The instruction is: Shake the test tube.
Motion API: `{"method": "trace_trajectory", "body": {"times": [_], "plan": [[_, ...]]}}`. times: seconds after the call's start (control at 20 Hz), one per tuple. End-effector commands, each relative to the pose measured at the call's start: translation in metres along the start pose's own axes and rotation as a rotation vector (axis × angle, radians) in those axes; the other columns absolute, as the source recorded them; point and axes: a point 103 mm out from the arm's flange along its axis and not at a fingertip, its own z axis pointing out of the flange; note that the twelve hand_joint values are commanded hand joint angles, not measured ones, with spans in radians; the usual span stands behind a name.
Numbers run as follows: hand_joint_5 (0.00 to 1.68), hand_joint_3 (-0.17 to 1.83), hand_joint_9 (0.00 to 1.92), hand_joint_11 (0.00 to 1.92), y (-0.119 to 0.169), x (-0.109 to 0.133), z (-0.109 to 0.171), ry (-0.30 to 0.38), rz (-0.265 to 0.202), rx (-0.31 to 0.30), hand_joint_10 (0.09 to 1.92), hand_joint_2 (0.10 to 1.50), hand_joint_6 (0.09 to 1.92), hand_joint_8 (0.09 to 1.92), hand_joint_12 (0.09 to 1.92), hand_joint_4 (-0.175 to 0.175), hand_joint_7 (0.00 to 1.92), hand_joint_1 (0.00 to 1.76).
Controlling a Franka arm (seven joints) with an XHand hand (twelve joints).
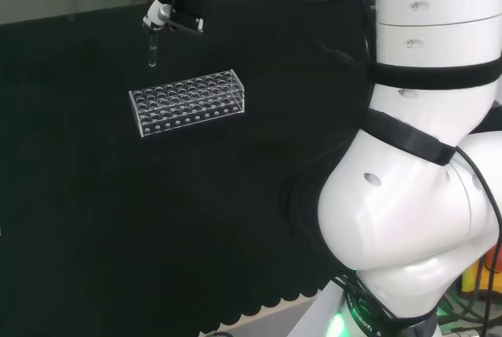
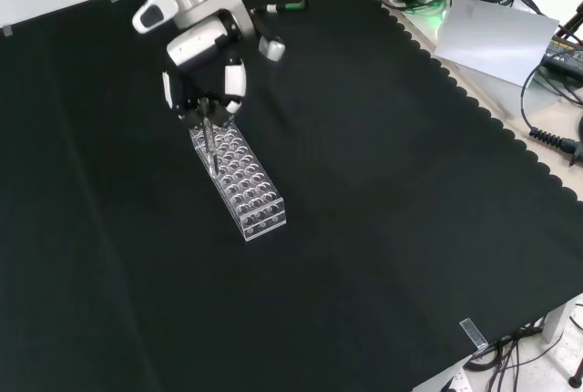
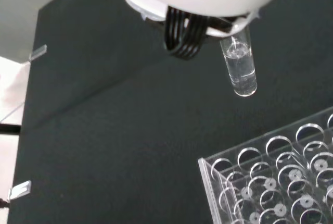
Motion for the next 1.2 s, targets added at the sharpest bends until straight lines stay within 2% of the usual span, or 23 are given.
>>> {"method": "trace_trajectory", "body": {"times": [0.05,0.2,0.4,0.75,0.85,1.0,1.2], "plan": [[1.27,0.79,1.58,1.08,-0.011,-0.012,-0.031,0.016,0.016,-0.043,0.71,0.58,0.69,0.70,1.02,-0.175,1.33,1.32],[1.27,0.79,1.58,1.08,-0.017,-0.012,-0.036,-0.017,0.006,-0.055,0.71,0.58,0.68,0.70,1.02,-0.175,1.33,1.32],[1.27,0.79,1.58,1.08,-0.025,0.005,-0.034,-0.098,-0.059,-0.048,0.71,0.58,0.68,0.69,1.02,-0.175,1.33,1.32],[1.27,0.79,1.58,1.09,-0.035,0.057,-0.020,-0.097,-0.173,-0.009,0.71,0.58,0.68,0.69,1.02,-0.175,1.33,1.32],[1.28,0.79,1.58,1.09,-0.038,0.066,-0.020,-0.098,-0.193,-0.008,0.71,0.58,0.68,0.69,1.02,-0.175,1.33,1.32],[1.28,0.79,1.58,1.09,-0.038,0.063,-0.025,-0.104,-0.187,-0.016,0.71,0.58,0.68,0.69,1.02,-0.175,1.33,1.32],[1.28,0.79,1.58,1.08,-0.036,0.033,-0.040,-0.126,-0.126,-0.040,0.71,0.57,0.68,0.69,1.02,-0.175,1.33,1.32]]}}
